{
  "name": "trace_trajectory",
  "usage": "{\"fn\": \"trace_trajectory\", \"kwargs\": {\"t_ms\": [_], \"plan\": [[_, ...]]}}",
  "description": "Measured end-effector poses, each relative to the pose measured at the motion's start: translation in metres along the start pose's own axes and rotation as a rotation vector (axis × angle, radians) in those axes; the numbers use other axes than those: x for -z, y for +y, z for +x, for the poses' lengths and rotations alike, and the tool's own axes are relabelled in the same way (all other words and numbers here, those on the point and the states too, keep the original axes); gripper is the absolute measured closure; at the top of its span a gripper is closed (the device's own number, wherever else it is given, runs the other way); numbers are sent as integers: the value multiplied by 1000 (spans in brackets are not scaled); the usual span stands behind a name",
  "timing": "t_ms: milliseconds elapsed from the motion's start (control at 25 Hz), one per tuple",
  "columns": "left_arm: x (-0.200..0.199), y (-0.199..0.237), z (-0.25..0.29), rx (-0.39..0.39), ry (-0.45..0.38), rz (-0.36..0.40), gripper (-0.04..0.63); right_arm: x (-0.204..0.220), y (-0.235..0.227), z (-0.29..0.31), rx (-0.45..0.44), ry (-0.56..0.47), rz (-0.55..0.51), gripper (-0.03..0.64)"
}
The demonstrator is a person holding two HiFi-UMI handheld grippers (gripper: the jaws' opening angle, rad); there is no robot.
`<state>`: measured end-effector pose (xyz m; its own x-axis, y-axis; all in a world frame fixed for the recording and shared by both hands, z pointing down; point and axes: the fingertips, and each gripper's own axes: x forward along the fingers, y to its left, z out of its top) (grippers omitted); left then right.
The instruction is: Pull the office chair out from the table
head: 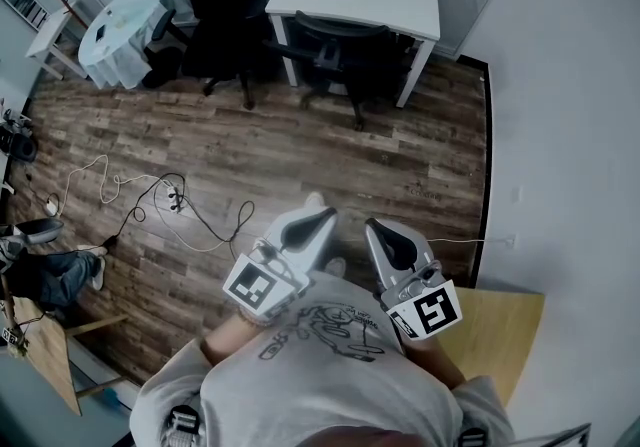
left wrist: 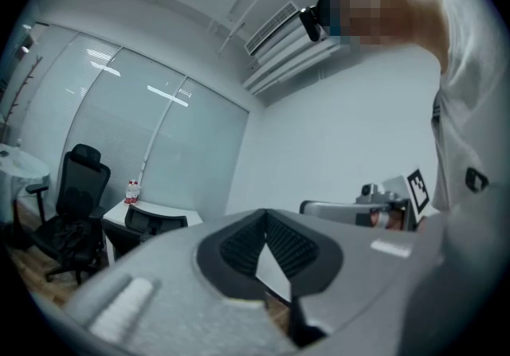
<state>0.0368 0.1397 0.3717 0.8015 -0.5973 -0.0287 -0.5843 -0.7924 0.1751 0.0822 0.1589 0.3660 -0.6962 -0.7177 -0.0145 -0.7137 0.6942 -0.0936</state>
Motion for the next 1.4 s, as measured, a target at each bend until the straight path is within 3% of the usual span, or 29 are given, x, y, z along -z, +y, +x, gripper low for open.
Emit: {"fn": "trace_trajectory", "kwargs": {"t_ms": [520, 1080, 1400], "plan": [[-3, 58, 41, -5, -14, 14, 594, 8, -49, 44, 16, 11, -26, 611], [-15, 190, 108, 9, 41, 48, 592, 6, -135, 167, 56, 57, -75, 611], [-23, 277, 149, 40, 89, 155, 588, 11, -195, 247, 132, 133, -154, 609]]}}
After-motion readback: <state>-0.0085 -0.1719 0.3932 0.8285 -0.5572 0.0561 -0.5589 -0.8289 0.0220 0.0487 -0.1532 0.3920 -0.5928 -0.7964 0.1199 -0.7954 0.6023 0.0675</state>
